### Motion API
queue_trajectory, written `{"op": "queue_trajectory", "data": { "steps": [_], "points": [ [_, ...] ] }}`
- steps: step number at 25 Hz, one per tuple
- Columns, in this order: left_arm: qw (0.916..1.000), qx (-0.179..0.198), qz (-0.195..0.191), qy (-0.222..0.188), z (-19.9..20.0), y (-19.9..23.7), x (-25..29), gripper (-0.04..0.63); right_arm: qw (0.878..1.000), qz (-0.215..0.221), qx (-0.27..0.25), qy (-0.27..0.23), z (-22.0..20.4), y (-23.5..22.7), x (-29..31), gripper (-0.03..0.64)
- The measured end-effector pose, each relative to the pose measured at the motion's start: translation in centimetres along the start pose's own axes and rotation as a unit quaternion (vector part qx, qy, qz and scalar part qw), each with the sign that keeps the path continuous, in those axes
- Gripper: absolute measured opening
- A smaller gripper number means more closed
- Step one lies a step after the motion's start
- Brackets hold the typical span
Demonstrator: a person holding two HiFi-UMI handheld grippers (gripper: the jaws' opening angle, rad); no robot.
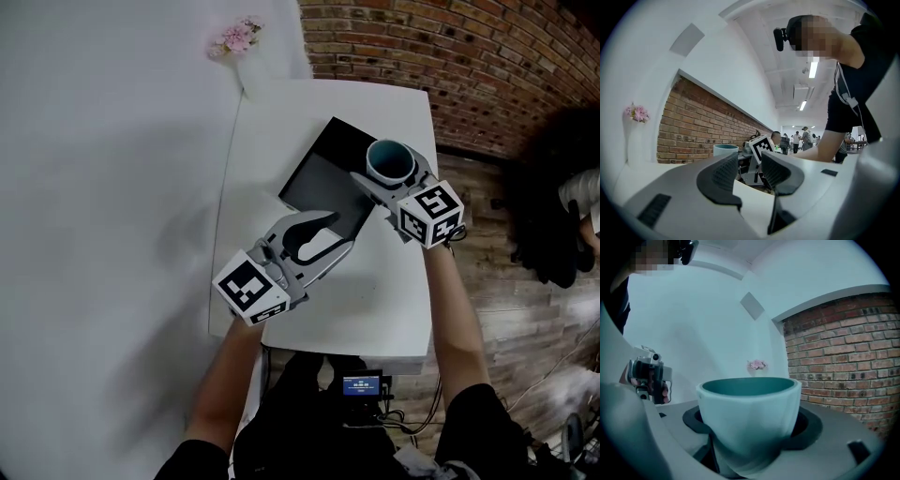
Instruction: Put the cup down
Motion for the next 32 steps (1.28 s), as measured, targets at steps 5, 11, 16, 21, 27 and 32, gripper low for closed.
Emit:
{"op": "queue_trajectory", "data": {
  "steps": [5,11,16,21,27,32],
  "points": [
    [1.0,-0.006,0.0,0.004,-0.2,1.2,0.4,0.161,1.0,-0.006,0.015,0.0,-0.3,-1.7,2.2,0.405],
    [0.9999,-0.011,0.002,0.002,-1.0,2.5,0.5,0.161,1.0,-0.007,0.019,0.002,-1.4,-3.0,4.7,0.403],
    [0.9999,-0.013,0.006,0.002,-1.7,3.5,0.1,0.161,1.0,-0.006,0.018,0.004,-2.4,-3.6,6.4,0.403],
    [0.9998,-0.018,0.01,0.002,-2.1,3.9,0.2,0.161,1.0,-0.005,0.014,0.007,-3.0,-4.1,7.2,0.405],
    [0.9997,-0.022,0.01,0.002,-2.4,4.4,0.4,0.161,1.0,-0.004,0.02,0.004,-3.4,-4.4,7.6,0.405],
    [0.9996,-0.028,0.009,0.0,-2.9,4.6,0.9,0.161,1.0,0.003,0.003,-0.003,-3.6,-4.2,7.3,0.405]
  ]
}}
Point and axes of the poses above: the fingertips, and each gripper's own axes: x forward along the fingers, y to its left, z out of its top, the point moved 5 cm from there along -x, backward along the fingers, and after that the axes turned 14 degrees about -z, right-handed, at the moved point
